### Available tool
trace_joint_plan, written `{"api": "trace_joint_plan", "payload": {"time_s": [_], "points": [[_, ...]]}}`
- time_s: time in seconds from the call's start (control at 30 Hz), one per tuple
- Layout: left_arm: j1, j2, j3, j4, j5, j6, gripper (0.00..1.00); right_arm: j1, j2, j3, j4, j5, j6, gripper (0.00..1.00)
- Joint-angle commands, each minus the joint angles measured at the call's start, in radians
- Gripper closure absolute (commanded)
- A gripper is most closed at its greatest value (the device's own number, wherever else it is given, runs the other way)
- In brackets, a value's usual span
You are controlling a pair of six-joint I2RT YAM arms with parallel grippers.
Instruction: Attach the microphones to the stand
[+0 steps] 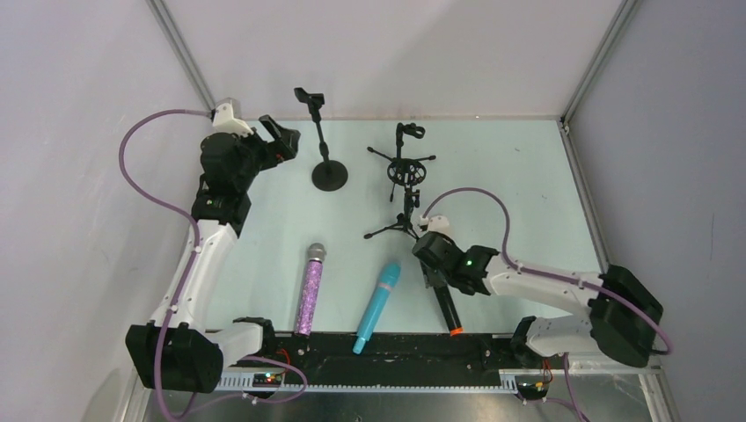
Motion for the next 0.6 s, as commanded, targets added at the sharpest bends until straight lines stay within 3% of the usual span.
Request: {"api": "trace_joint_plan", "payload": {"time_s": [0.0, 0.1, 0.3, 0.57], "points": [[0.009, -0.008, -0.006, 0.036, 0.009, 0.024, 0.02, -0.040, -0.128, 0.003, 0.012, 0.114, -0.001, 1.00], [0.011, -0.008, -0.006, 0.036, 0.011, 0.023, 0.02, -0.104, -0.193, -0.001, 0.021, 0.085, -0.012, 1.00], [0.014, -0.005, -0.008, 0.040, 0.022, 0.015, 0.02, -0.363, -0.299, -0.031, 0.062, -0.080, -0.052, 1.00], [0.019, -0.008, -0.011, 0.046, 0.028, 0.015, 0.02, -0.782, -0.237, -0.030, 0.105, -0.324, -0.070, 1.00]]}}
